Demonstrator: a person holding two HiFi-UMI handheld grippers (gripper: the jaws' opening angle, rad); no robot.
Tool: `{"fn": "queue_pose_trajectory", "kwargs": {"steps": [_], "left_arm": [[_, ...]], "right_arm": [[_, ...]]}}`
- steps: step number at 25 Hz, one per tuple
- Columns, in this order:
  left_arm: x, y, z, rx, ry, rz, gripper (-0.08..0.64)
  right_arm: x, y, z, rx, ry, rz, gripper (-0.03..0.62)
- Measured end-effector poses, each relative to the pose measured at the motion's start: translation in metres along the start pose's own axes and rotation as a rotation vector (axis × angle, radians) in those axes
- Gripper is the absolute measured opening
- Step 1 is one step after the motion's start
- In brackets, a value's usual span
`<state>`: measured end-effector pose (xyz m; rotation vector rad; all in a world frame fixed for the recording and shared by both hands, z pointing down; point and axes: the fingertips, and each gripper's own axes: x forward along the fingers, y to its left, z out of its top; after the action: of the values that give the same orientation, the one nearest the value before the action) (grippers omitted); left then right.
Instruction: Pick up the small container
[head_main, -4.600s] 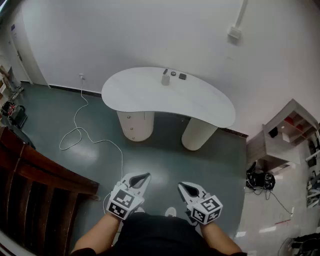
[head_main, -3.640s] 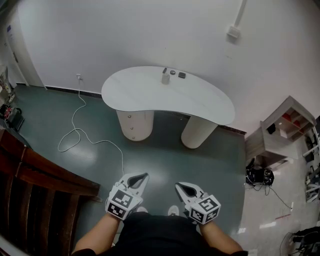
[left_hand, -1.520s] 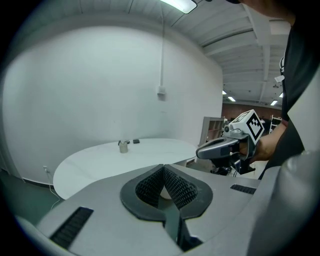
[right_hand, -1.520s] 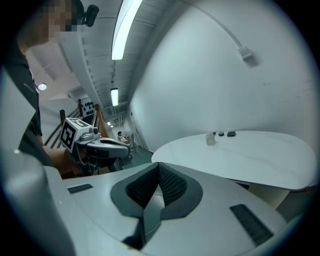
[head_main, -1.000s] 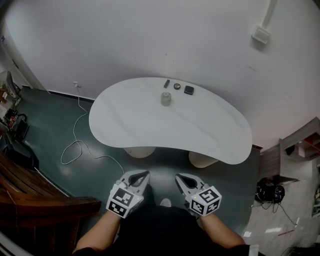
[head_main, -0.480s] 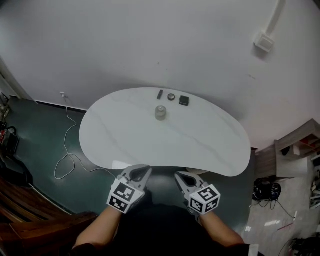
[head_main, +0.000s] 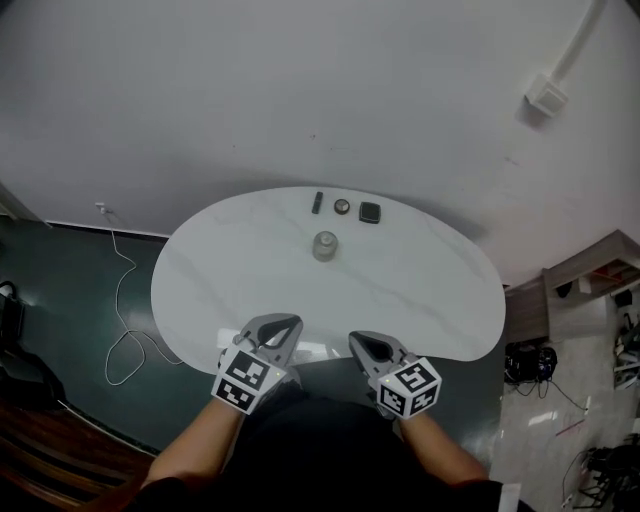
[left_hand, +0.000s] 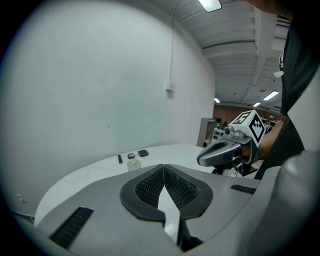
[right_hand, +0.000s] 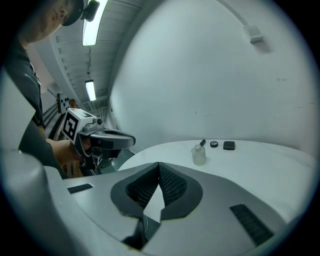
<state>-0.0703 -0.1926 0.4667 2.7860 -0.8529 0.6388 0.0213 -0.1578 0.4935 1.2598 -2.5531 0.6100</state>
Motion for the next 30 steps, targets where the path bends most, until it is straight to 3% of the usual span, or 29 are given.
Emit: {"fn": "queue_pose_trajectory", "kwargs": {"steps": [8,14,26,30], "left_arm": [[0.015,0.047,0.0,0.027,-0.008,-0.071,0.017],[0.025,0.058,-0.001,0.015,-0.007,-0.09,0.017],[0.047,0.066,0.003,-0.022,0.006,0.019,0.018],[0.055,0.072,-0.003,-0.023,0.026,0.088,0.018]], "right_arm": [[0.039,-0.009,0.018,-0.059,0.022,-0.063,-0.005],[0.046,-0.02,0.022,-0.02,0.03,-0.076,-0.005],[0.051,-0.053,0.031,-0.013,0.047,-0.001,-0.005],[0.05,-0.061,0.034,-0.015,0.041,0.023,-0.005]]}}
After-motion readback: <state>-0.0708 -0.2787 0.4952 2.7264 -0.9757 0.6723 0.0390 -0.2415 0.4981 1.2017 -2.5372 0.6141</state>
